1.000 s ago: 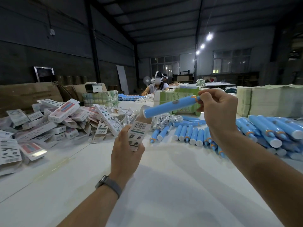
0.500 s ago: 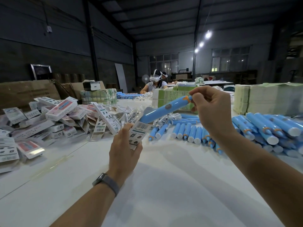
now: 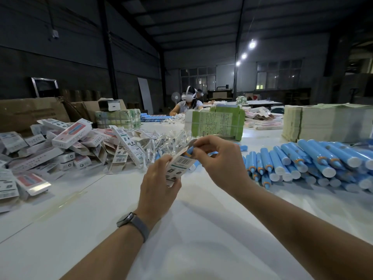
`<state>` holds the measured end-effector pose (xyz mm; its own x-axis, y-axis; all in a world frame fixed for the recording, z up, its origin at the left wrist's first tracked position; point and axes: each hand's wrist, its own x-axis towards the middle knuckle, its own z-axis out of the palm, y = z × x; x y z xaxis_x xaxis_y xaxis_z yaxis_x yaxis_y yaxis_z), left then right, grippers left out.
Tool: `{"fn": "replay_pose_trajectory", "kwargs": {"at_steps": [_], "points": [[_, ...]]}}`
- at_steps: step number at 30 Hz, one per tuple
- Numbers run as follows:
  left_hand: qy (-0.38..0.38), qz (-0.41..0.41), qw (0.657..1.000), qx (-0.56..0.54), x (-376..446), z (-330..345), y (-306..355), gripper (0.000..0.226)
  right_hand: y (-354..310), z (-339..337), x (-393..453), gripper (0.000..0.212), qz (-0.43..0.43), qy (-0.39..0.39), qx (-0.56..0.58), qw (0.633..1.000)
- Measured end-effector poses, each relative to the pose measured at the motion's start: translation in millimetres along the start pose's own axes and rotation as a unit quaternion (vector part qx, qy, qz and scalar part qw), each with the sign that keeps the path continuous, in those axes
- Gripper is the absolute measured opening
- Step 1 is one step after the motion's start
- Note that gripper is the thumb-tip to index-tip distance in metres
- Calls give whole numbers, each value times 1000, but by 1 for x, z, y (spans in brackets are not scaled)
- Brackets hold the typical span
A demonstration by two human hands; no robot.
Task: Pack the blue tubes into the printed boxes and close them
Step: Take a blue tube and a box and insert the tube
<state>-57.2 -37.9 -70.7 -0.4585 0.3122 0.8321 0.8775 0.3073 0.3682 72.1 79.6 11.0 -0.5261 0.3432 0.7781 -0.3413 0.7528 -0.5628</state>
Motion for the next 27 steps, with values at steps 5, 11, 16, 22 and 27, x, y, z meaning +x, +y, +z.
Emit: {"fn": "replay_pose_trajectory", "kwargs": {"at_steps": [5, 11, 16, 22, 27], "points": [[7, -35, 999, -28, 0, -2, -2, 64, 2, 8, 0, 18, -30, 9, -98, 995], [29, -77, 994, -67, 3, -4, -5, 64, -2, 20, 2, 31, -81, -119, -200, 969], [127, -184, 969, -108, 11, -11, -20, 57, 19, 37, 8, 39, -37, -90, -127, 987], [210, -249, 937, -122, 19, -20, -47, 56, 75, 89, 29, 48, 83, -264, -231, 932], [210, -231, 943, -118, 18, -16, -48, 56, 94, 148, 62, 55, 82, -381, -340, 856]]}}
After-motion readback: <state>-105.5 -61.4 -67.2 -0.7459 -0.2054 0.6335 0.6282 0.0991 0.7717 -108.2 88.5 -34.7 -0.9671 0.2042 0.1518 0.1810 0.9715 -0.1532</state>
